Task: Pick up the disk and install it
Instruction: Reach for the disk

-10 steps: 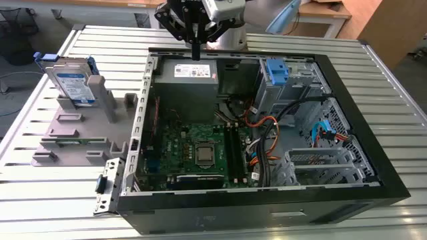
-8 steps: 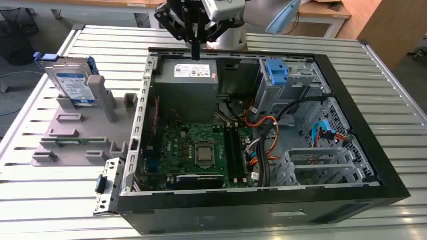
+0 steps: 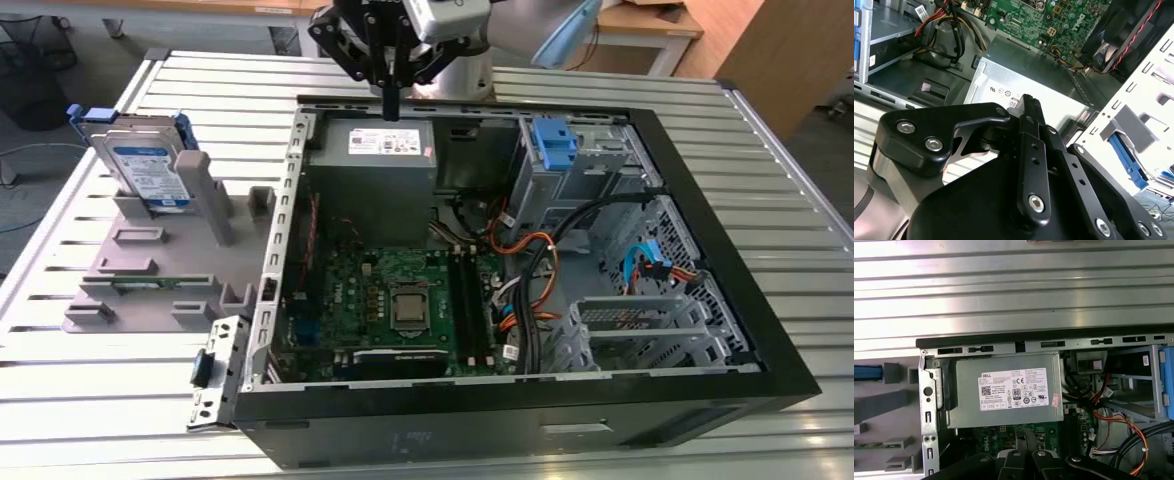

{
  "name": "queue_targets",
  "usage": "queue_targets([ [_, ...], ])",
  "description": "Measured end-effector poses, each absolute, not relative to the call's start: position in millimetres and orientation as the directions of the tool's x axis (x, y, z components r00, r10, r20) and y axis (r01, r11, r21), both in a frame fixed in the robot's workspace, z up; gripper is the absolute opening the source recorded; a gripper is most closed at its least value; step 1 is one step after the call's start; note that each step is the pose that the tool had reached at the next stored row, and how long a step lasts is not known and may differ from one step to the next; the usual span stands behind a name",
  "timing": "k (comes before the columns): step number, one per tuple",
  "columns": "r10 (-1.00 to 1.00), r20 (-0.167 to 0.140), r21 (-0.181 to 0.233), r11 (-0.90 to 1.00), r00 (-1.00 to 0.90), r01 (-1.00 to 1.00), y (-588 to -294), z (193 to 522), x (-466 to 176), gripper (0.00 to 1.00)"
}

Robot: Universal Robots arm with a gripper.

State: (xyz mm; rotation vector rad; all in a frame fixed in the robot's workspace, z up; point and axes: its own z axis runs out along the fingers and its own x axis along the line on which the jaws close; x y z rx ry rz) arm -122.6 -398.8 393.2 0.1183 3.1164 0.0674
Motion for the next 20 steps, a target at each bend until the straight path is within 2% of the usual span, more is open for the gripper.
queue_targets([
  [20,0.076,-0.021,0.044,0.996,-0.997,0.075,-392,390,-142,0.11],
])
